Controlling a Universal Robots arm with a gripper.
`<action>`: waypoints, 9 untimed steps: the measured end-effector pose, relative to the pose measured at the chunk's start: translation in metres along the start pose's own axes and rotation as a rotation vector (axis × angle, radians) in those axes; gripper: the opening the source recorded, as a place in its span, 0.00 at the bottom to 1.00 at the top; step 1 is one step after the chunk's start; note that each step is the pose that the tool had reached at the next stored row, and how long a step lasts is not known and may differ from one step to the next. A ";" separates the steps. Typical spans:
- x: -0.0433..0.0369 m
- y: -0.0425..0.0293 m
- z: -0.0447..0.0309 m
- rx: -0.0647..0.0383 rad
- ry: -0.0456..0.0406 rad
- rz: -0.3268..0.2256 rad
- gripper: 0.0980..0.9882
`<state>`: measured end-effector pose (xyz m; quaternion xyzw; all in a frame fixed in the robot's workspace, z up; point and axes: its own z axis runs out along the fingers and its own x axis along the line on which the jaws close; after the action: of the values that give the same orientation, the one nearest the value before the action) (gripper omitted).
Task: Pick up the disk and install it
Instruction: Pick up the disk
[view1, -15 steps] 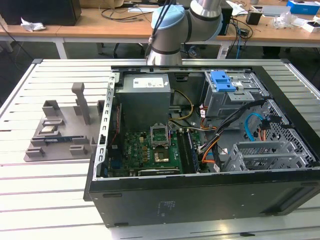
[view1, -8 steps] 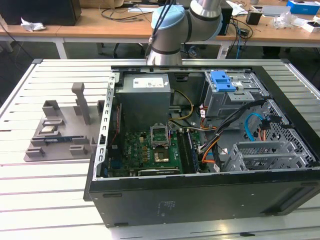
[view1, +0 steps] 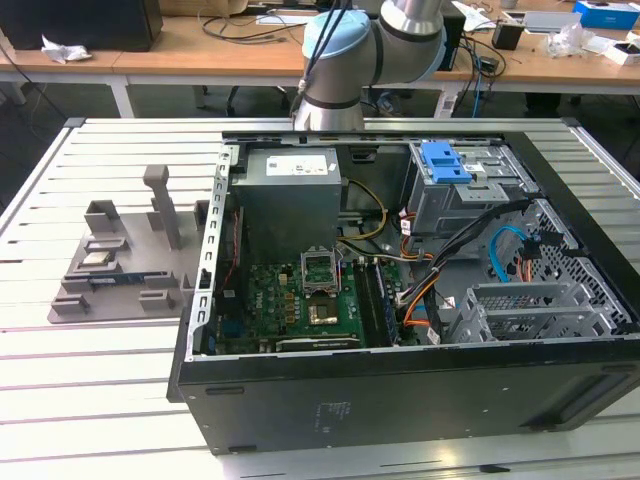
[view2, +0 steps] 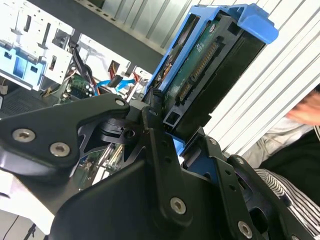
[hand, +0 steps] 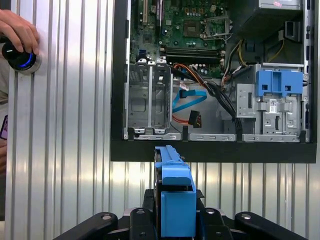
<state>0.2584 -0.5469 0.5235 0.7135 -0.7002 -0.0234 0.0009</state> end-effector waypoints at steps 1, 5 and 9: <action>0.0000 0.0021 0.0001 0.000 0.0000 0.000 0.30; -0.0002 0.0127 0.0005 0.000 0.0000 0.000 0.30; -0.0004 0.0229 0.0009 0.000 0.0000 0.000 0.30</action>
<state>0.2355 -0.5469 0.5234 0.7135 -0.7003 -0.0234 0.0009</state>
